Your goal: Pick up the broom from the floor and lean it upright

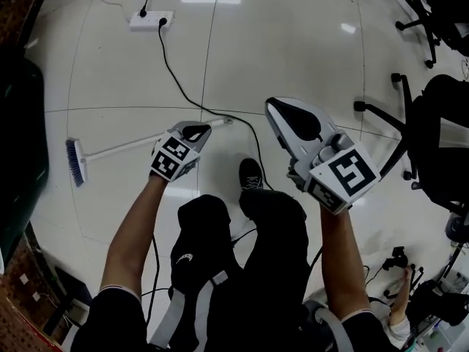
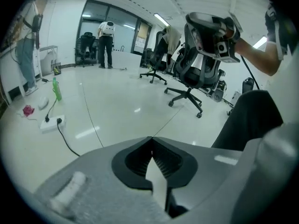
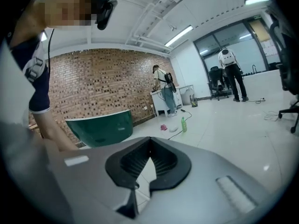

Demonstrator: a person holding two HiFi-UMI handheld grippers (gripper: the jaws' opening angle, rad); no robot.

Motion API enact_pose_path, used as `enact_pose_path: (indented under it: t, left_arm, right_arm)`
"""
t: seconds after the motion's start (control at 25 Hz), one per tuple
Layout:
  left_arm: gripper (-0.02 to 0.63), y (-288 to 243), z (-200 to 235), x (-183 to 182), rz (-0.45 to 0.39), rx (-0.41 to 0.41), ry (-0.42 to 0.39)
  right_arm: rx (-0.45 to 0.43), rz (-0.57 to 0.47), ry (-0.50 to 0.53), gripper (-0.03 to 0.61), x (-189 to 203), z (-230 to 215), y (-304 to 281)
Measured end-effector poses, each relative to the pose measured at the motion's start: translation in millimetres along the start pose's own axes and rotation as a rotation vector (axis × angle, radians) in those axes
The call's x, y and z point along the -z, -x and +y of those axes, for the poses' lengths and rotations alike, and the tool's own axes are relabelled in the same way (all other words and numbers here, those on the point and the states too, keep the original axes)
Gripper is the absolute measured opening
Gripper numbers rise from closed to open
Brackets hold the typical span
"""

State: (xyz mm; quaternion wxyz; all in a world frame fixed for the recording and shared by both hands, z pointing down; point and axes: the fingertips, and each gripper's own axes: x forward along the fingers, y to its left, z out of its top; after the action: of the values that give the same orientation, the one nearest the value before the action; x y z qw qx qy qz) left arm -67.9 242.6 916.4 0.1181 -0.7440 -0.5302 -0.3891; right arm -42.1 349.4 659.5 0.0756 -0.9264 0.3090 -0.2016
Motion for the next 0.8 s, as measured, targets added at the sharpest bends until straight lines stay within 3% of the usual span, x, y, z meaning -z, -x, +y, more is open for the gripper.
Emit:
enact_pose_path:
  t: [0.32, 0.48, 0.8]
  left_arm:
    - [0.063, -108, 36, 84, 0.094, 0.07, -0.084]
    - [0.115, -146, 43, 113, 0.155, 0.096, -0.13]
    - [0.146, -201, 64, 172, 0.242, 0.141, -0.182]
  right_arm:
    - [0.04, -0.009, 0.047, 0.006, 70, -34, -10]
    - [0.06, -0.013, 0.056, 0.006, 98, -47, -10]
    - [0.103, 0.008, 0.076, 0.006, 153, -64, -26]
